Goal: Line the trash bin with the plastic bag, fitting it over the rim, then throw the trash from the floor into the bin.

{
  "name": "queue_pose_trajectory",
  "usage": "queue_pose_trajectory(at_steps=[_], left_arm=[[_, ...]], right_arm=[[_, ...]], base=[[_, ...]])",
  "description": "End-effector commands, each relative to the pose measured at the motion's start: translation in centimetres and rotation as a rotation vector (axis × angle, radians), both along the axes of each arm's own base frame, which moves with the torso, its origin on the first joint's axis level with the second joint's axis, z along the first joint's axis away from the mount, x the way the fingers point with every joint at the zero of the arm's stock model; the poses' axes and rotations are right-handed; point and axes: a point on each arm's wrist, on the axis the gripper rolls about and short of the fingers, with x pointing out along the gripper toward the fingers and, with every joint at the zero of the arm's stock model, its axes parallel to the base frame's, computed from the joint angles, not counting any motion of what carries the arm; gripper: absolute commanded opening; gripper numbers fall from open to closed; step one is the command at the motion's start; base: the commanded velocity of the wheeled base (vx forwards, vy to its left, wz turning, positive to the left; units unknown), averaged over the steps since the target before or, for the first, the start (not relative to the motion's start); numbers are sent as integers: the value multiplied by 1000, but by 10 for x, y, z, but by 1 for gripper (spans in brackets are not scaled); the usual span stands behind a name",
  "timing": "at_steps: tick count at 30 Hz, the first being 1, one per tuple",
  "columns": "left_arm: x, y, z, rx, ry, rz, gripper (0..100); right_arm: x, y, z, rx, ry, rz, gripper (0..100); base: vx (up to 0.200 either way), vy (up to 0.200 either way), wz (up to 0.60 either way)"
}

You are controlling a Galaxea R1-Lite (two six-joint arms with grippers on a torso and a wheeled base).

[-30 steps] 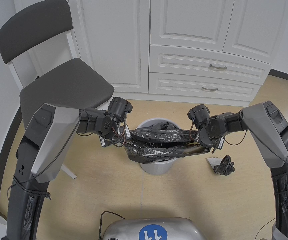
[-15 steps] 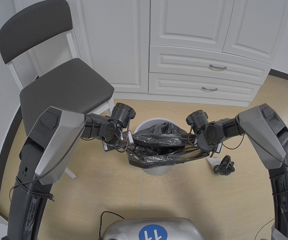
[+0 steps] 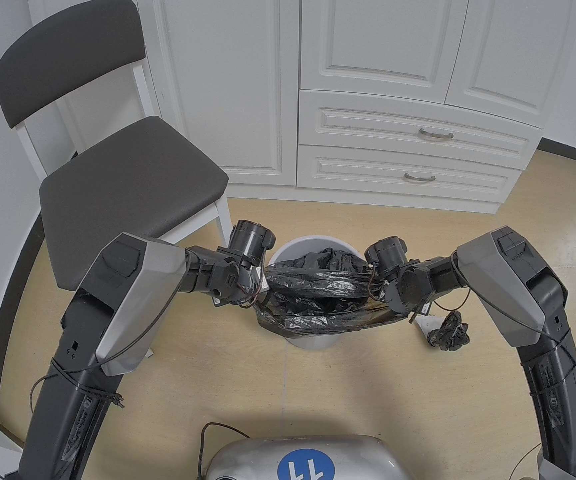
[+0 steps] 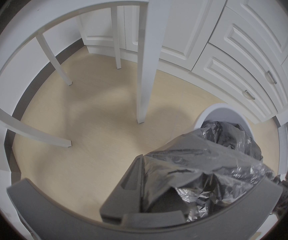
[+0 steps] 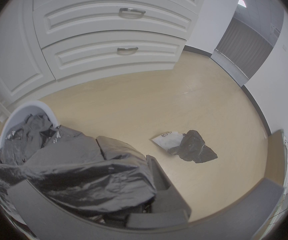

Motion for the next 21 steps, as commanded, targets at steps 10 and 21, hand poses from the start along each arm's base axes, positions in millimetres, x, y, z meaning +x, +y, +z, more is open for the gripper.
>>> queue_pose_trajectory(at_steps=[10,21], left_arm=[[-25,13,42,-62,-104,-75,0],[-31,14,14,-55,-208,-196,0]], right_arm=[[-36,-54,67,231,-78,214,100],[-79,-113,45,205,-417,662,100]], base=[[0,0,0],[0,0,0]])
